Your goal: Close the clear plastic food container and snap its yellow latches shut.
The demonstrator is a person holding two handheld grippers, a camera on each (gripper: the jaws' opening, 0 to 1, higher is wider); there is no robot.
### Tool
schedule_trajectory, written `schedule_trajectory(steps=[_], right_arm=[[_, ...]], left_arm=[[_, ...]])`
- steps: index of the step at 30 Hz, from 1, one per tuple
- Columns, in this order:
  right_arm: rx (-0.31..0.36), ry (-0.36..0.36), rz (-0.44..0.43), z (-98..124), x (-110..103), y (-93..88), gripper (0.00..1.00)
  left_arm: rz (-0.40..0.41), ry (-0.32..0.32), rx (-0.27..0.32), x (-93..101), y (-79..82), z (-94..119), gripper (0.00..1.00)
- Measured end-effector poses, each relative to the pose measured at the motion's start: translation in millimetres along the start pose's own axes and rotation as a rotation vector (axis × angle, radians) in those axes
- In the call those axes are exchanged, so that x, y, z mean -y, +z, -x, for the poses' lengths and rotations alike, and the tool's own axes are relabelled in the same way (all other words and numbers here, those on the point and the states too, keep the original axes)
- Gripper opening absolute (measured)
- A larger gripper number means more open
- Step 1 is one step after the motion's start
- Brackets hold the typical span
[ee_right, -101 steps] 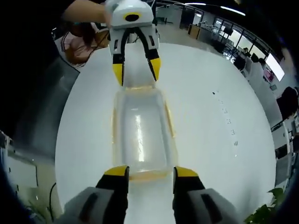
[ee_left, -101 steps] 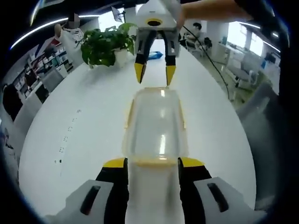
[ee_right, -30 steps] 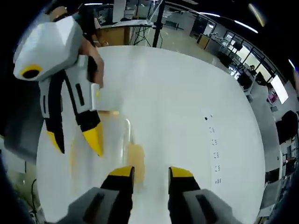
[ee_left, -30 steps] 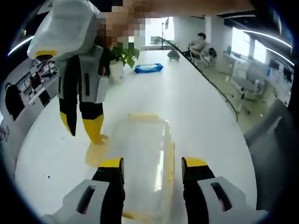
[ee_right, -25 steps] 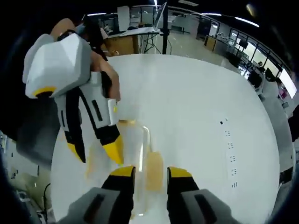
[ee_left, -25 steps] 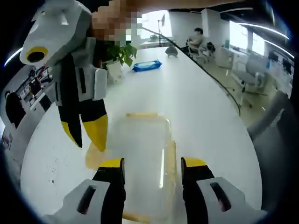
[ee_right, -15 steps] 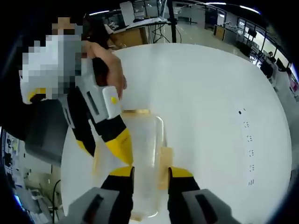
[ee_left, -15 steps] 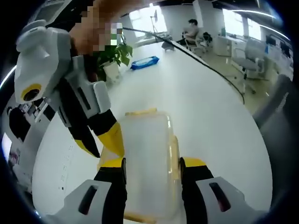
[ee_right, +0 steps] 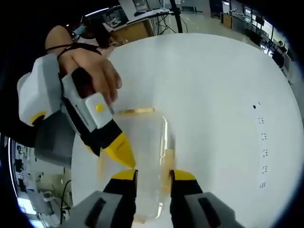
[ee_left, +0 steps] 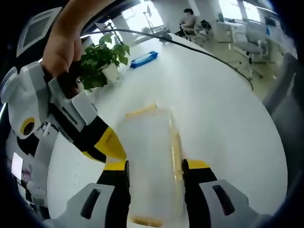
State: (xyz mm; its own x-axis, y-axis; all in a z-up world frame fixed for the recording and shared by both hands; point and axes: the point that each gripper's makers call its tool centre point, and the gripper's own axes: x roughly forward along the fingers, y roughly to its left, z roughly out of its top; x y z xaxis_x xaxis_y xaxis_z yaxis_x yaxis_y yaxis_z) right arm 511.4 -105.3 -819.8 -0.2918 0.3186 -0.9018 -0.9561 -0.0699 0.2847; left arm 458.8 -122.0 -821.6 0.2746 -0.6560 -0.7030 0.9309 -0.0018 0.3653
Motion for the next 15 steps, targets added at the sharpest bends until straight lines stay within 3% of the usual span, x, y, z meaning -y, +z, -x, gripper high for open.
schedule_trajectory(steps=[3, 11, 15], right_arm=[[-0.006, 0.010, -0.006, 0.1, -0.5, -0.9, 0.23], [-0.007, 0.056, -0.033, -5.7, 1.7, 3.6, 0.22], [-0.066, 0.103, -0.022, -5.3, -1.5, -0.6, 0.22]], left_arm=[[-0.022, 0.029, -0.006, -4.9, -0.7, -2.3, 0.39], [0.036, 0.032, -0.026, -2.4, -2.4, -0.9, 0.37], [0.053, 0.037, -0.020, -2.2, -1.6, 0.3, 0.37]])
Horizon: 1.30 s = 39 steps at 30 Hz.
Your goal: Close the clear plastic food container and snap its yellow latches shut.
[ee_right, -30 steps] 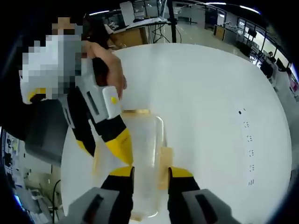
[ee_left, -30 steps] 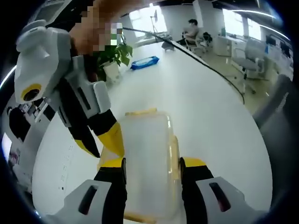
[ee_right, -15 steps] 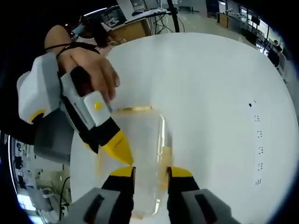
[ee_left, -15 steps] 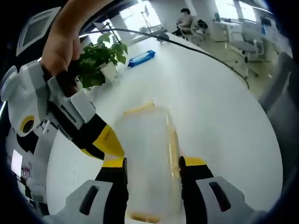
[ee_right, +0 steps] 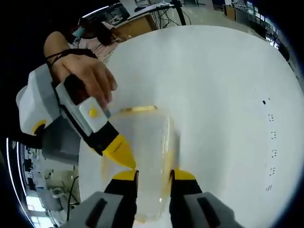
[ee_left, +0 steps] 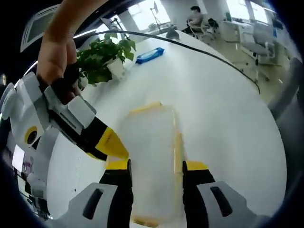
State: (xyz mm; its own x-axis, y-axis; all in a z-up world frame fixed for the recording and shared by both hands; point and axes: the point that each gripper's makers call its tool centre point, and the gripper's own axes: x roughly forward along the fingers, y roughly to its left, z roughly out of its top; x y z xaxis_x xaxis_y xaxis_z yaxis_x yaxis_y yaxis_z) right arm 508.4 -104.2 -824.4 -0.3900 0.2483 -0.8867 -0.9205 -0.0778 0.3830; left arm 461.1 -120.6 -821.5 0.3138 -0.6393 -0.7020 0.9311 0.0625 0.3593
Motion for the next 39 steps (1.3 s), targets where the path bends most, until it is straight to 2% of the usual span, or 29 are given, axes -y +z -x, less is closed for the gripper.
schedule_trajectory(steps=[5, 7, 9, 10, 11, 13, 15, 23, 25, 30, 32, 34, 36, 39], right_arm=[[-0.031, 0.015, 0.007, 1, -2, -0.8, 0.24], [-0.031, 0.029, -0.004, 2, -2, -1.4, 0.25], [-0.024, 0.035, -0.027, 3, -2, -1.5, 0.25], [-0.018, 0.033, -0.029, 4, -2, -1.1, 0.27], [-0.011, 0.000, -0.022, 6, 1, -1.5, 0.30], [-0.022, -0.015, -0.010, 9, 1, -4.5, 0.36], [-0.015, -0.003, -0.005, 13, -4, -3.9, 0.36], [-0.015, -0.032, 0.030, 17, -9, 2.8, 0.35], [-0.005, -0.071, 0.049, 20, -8, 5.5, 0.36], [0.012, -0.139, 0.085, 25, -16, 6.7, 0.36], [0.021, -0.201, 0.096, 28, -12, 5.9, 0.35], [0.041, -0.239, 0.070, 30, -12, 5.6, 0.34], [0.103, -0.273, 0.003, 31, -8, 6.3, 0.35], [0.117, -0.329, -0.041, 32, -7, -2.9, 0.36]], left_arm=[[-0.024, -0.015, 0.017, 1.8, 0.5, 2, 0.38], [-0.002, -0.022, 0.036, 0.6, 1.7, 3, 0.39], [-0.034, -0.028, 0.048, 2.4, 2.4, 4, 0.40], [-0.028, -0.027, 0.046, 2.9, 2.9, 5, 0.40], [-0.023, -0.031, 0.044, 2.4, 4.4, 5, 0.39], [0.013, -0.076, 0.059, 7.4, 10.1, 10, 0.37], [0.013, -0.061, 0.068, 3.5, 13.4, 14, 0.42], [-0.001, -0.086, 0.042, 3.5, 10.0, 18, 0.42], [-0.003, -0.124, 0.015, 5.0, 5.8, 18, 0.43], [0.072, -0.176, 0.004, -12.1, 8.7, 24, 0.43], [0.096, -0.206, 0.001, -15.5, 8.5, 24, 0.42], [0.120, -0.215, 0.017, -21.4, 9.8, 24, 0.42], [0.183, -0.219, 0.027, -26.6, 11.2, 25, 0.41], [0.194, -0.206, 0.014, -33.1, 8.0, 27, 0.41]])
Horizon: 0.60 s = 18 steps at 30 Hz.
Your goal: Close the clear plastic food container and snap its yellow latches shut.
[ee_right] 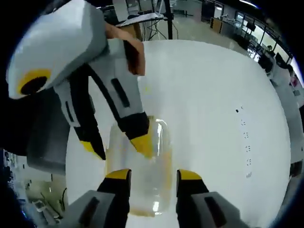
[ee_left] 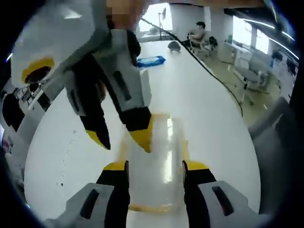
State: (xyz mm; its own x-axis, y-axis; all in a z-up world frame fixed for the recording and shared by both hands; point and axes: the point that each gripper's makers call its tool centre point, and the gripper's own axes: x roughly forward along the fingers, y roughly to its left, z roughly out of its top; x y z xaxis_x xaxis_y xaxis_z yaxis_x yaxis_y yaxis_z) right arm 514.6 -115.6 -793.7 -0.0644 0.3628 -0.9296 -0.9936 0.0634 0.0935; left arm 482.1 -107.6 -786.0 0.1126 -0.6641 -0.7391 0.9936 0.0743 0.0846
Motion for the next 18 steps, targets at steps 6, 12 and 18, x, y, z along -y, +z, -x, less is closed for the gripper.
schedule_trajectory(steps=[6, 12, 18], right_arm=[[0.078, -0.132, -0.129, -3, 1, -13.7, 0.37], [0.191, -0.215, -0.279, -6, 0, -21.8, 0.39], [0.272, -0.334, -0.375, -3, 0, -25.2, 0.44]], left_arm=[[0.106, 0.100, -0.017, -11.0, -17.1, 3, 0.40], [0.236, 0.196, 0.009, -24.3, -28.1, 7, 0.40], [0.391, 0.294, 0.081, -34.6, -31.8, 13, 0.47]])
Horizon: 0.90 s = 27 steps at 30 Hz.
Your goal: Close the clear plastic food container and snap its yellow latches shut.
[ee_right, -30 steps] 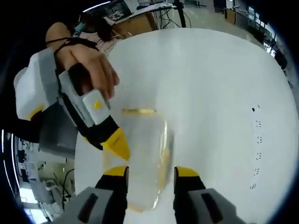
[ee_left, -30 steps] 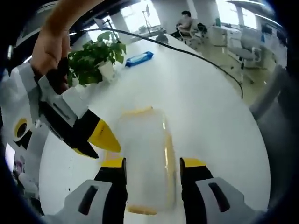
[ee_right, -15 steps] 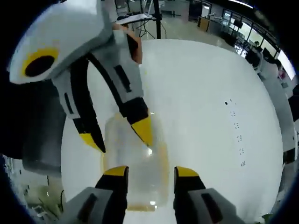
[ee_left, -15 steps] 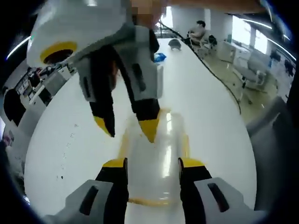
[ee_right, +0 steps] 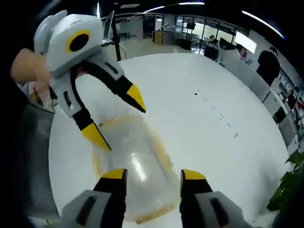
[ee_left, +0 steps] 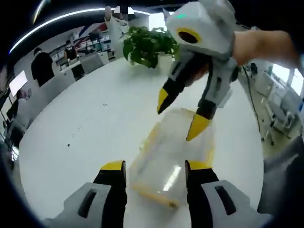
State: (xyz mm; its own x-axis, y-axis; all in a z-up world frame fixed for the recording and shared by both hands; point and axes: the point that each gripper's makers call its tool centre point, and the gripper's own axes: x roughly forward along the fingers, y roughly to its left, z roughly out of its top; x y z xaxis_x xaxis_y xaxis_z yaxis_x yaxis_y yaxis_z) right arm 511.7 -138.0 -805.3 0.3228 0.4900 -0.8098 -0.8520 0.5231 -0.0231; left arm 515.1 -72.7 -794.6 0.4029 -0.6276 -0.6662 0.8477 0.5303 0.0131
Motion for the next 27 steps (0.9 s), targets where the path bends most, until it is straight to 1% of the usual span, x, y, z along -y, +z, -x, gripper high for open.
schedule_trajectory(steps=[2, 3, 5, 6, 7, 8, 9, 11, 12, 13, 14, 15, 16, 17, 18, 20, 21, 22, 23, 24, 25, 27], right_arm=[[0.053, -0.065, -0.042, 2, 4, 1.3, 0.45], [0.086, -0.111, -0.079, 4, 7, 0.9, 0.46], [0.128, -0.161, -0.152, 5, 11, -2.7, 0.48], [0.143, -0.172, -0.184, 5, 11, -4.2, 0.49], [0.198, -0.203, -0.271, 8, 15, -3.6, 0.49], [0.231, -0.196, -0.339, 8, 13, -3.4, 0.49], [0.262, -0.210, -0.409, 8, 15, -5.4, 0.51], [0.257, -0.274, -0.433, 9, 21, -15.0, 0.54], [0.244, -0.309, -0.437, 9, 22, -21.5, 0.55], [0.244, -0.329, -0.453, 9, 22, -24.7, 0.57], [0.264, -0.340, -0.500, 8, 21, -26.8, 0.59], [0.268, -0.332, -0.543, 8, 19, -28.9, 0.61], [0.281, -0.326, -0.588, 7, 18, -29.3, 0.61], [0.277, -0.322, -0.605, 8, 16, -31.6, 0.61], [0.277, -0.322, -0.598, 9, 17, -32.8, 0.62], [0.274, -0.335, -0.637, 9, 18, -36.8, 0.64], [0.273, -0.298, -0.697, 7, 12, -37.8, 0.62], [0.275, -0.282, -0.741, 6, 10, -38.8, 0.61], [0.287, -0.276, -0.757, 6, 9, -39.7, 0.60], [0.297, -0.281, -0.748, 6, 10, -39.9, 0.59], [0.307, -0.267, -0.779, 5, 7, -39.6, 0.58], [0.320, -0.251, -0.802, 4, 5, -38.9, 0.54]], left_arm=[[0.078, 0.064, 0.045, -8.3, -0.4, 2, 0.48], [0.127, 0.092, 0.063, -11.0, -3.4, 4, 0.49], [0.189, 0.128, 0.078, -11.2, -11.3, 6, 0.50], [0.214, 0.131, 0.085, -9.7, -13.5, 5, 0.53], [0.236, 0.144, 0.095, -8.2, -17.0, 5, 0.56], [0.242, 0.142, 0.095, -6.2, -19.6, 5, 0.58], [0.275, 0.160, 0.100, -6.2, -23.2, 7, 0.58], [0.331, 0.190, 0.108, -7.6, -28.5, 9, 0.58], [0.372, 0.209, 0.118, -9.4, -31.2, 11, 0.59], [0.389, 0.212, 0.115, -9.3, -33.1, 11, 0.59], [0.404, 0.216, 0.103, -9.0, -38.0, 11, 0.61], [0.433, 0.227, 0.119, -10.1, -37.6, 12, 0.63], [0.441, 0.220, 0.116, -8.9, -38.8, 12, 0.64], [0.453, 0.216, 0.113, -8.3, -39.7, 12, 0.64], [0.472, 0.214, 0.110, -7.8, -40.8, 11, 0.64], [0.521, 0.205, 0.105, -5.6, -43.1, 10, 0.64], [0.563, 0.197, 0.096, -3.5, -45.5, 9, 0.65], [0.590, 0.193, 0.094, -2.9, -46.7, 8, 0.65], [0.589, 0.184, 0.100, -3.1, -46.6, 7, 0.64], [0.607, 0.172, 0.099, -0.7, -46.5, 6, 0.61], [0.636, 0.160, 0.097, 1.1, -46.7, 6, 0.60], [0.660, 0.150, 0.099, 2.9, -46.8, 5, 0.57]])
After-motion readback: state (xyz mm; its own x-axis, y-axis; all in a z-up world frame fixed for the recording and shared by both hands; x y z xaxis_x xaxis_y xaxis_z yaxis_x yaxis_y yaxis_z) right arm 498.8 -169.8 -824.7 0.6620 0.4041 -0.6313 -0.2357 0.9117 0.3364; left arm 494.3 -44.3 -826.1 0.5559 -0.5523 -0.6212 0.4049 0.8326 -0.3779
